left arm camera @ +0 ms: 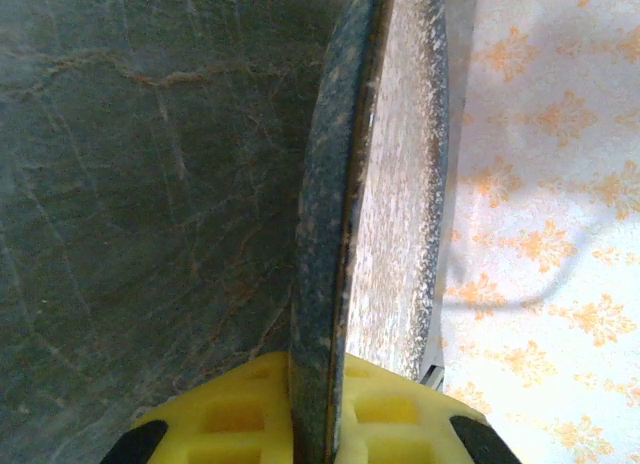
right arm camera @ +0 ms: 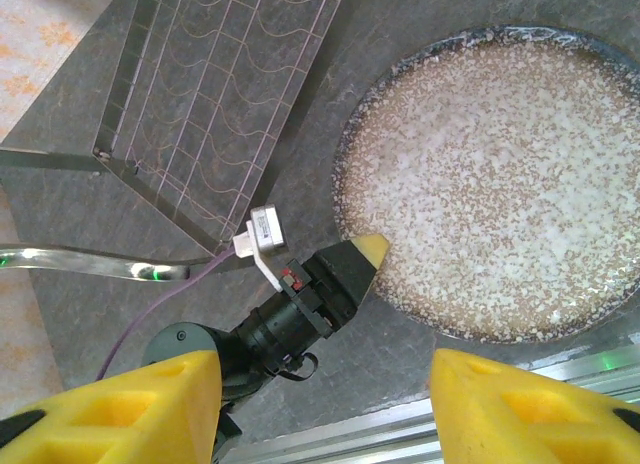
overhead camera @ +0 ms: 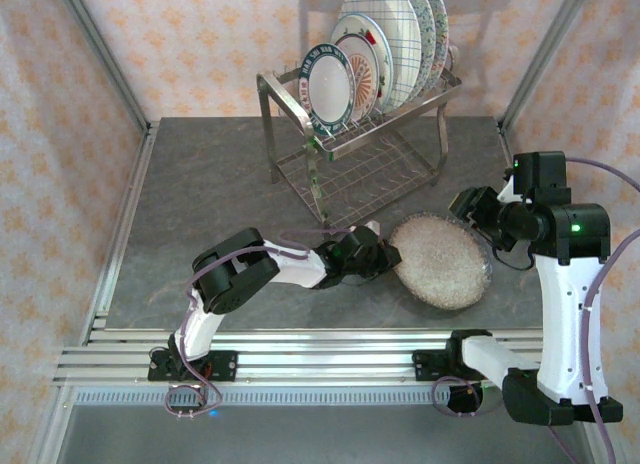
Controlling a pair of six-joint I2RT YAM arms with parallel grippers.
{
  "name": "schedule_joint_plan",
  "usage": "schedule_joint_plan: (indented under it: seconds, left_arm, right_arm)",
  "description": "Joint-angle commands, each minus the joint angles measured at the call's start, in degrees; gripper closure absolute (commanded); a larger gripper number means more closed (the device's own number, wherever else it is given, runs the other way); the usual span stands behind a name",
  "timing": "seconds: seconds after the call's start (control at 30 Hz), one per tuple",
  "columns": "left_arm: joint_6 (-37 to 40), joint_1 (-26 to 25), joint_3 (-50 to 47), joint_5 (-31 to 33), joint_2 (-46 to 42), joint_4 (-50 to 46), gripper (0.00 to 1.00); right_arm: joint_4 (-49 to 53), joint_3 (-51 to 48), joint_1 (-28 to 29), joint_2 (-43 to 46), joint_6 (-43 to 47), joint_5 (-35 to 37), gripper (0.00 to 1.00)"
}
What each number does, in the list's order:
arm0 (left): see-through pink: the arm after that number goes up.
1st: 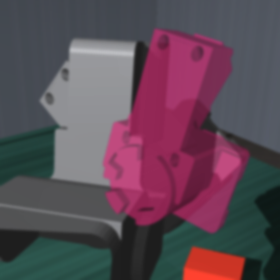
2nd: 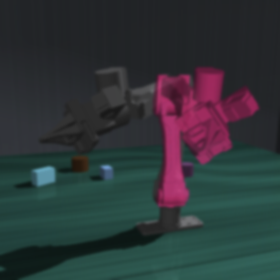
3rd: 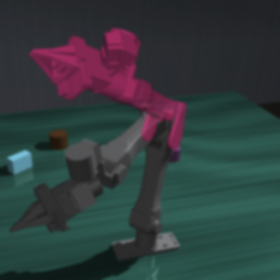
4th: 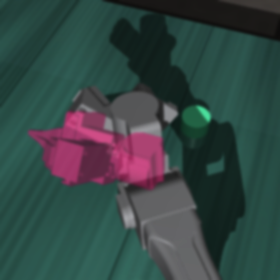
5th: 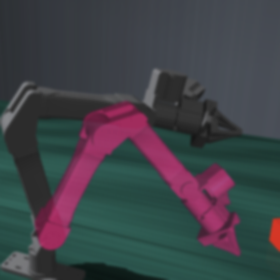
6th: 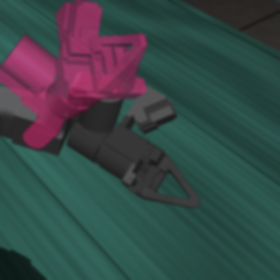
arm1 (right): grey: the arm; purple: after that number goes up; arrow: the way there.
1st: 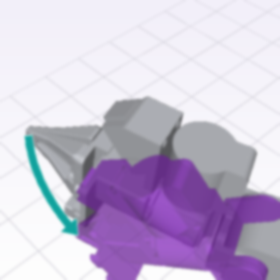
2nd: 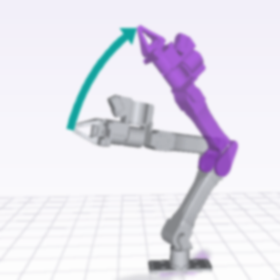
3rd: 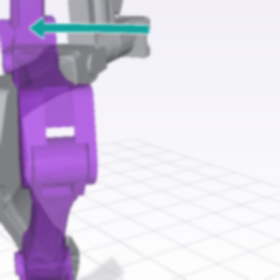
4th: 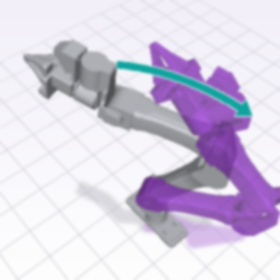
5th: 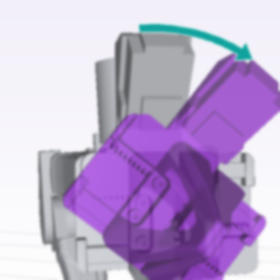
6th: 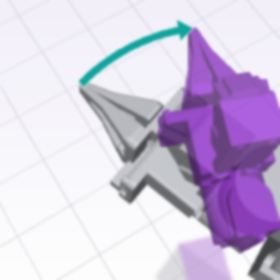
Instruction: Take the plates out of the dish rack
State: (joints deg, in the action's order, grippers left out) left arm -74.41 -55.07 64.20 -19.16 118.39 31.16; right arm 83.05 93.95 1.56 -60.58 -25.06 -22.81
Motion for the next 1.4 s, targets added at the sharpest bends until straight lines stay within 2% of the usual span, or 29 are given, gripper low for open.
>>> schedule_joint_plan:
  seconds: [0.0,0.2,0.27,0.33,0.5,0.7,0.87,1.23,1.37]
  left_arm:
    - [1.2,1.89,0.9,-0.63,-0.39,12.16,1.0]
    - [1.11,2.09,-0.03,-0.93,0.75,12.88,0.99]
    - [1.2,2.17,-0.3,-0.89,0.71,12.17,0.96]
    - [1.35,2.26,-0.48,-0.8,0.62,11.16,0.88]
    - [1.63,2.55,-0.53,-1.02,0.35,9.08,0.8]
    - [2.59,2.77,-0.31,-1.15,-0.3,5.02,0.74]
    - [3.13,3.04,0.05,-1.19,-0.71,1.6,0.65]
    - [5.74,3.48,1.61,-1.15,-2.54,-7.92,0.59]
    - [7.05,3.48,2.43,-0.75,-3.57,-11.97,0.52]
  right_arm:
    - [-1.64,-0.95,0.21,0.92,-0.5,-1.0,0.43]
    - [-2.44,-2.34,0.22,1.3,-1.28,-2.18,0.41]
    - [-2.57,-2.71,0.23,1.33,-1.46,-2.21,0.41]
    - [-2.55,-3.03,0.15,1.27,-1.6,-2.08,0.41]
    - [-3.06,-3.24,0.19,1.08,-1.79,-2.14,0.41]
    - [-3.41,-3.25,0.27,0.64,-1.88,-2.12,0.41]
    - [-3.6,-3.27,0.25,0.37,-2.01,-1.88,0.41]
    - [-4.63,-4.13,0.24,0.46,-2.81,-1.13,0.4]
    - [-4.56,-4.17,0.24,0.65,-2.8,-0.17,0.4]
